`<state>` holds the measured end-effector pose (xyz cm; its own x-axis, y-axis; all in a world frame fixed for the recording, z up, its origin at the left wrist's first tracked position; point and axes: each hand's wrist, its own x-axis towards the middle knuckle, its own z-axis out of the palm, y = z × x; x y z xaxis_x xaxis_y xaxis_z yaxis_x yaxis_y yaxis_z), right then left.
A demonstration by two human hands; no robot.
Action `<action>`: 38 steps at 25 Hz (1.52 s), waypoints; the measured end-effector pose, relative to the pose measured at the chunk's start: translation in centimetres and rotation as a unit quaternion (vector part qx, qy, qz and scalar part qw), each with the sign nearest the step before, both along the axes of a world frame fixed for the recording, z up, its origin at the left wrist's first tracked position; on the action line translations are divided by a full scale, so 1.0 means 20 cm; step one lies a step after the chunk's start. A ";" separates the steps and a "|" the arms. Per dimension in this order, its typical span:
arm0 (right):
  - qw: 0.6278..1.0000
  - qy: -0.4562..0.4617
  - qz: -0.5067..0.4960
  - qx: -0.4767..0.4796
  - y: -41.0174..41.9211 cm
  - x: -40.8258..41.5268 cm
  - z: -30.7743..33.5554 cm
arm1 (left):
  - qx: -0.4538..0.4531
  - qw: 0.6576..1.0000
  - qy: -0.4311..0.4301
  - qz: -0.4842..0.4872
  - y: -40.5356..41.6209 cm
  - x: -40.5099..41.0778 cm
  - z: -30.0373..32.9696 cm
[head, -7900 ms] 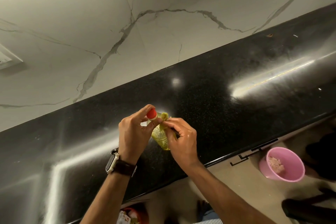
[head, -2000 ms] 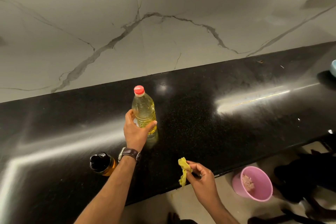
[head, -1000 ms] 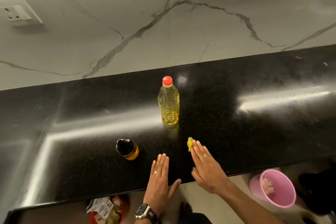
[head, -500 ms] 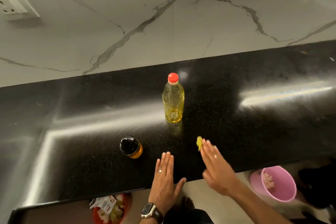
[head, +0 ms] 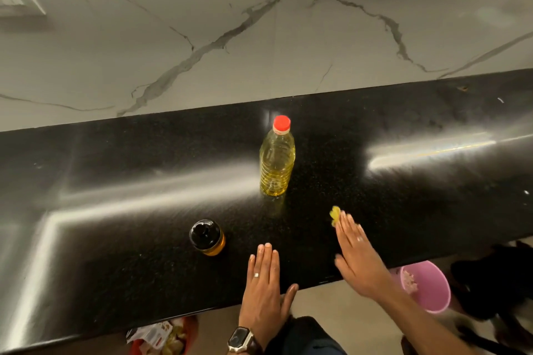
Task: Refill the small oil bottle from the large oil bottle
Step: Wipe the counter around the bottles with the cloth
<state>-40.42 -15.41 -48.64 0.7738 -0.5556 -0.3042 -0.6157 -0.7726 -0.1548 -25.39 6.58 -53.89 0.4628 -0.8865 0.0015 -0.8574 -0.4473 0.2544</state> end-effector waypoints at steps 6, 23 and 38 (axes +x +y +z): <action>0.981 -0.015 0.191 0.016 0.32 0.26 0.03 | -0.003 1.000 0.009 -0.009 0.03 0.00 -0.02; 0.988 -0.068 -0.140 -0.006 -0.18 0.04 -0.02 | -0.003 1.000 -0.011 0.017 0.03 -0.02 0.01; 0.973 -0.055 0.217 0.061 0.25 0.75 0.01 | -0.090 0.984 0.132 0.077 0.01 -0.02 0.03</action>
<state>-25.41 -10.39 -48.46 0.9593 -0.1342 -0.2484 -0.2095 -0.9281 -0.3077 -25.80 6.74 -53.37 0.5972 -0.8020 0.0138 -0.6760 -0.4940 0.5468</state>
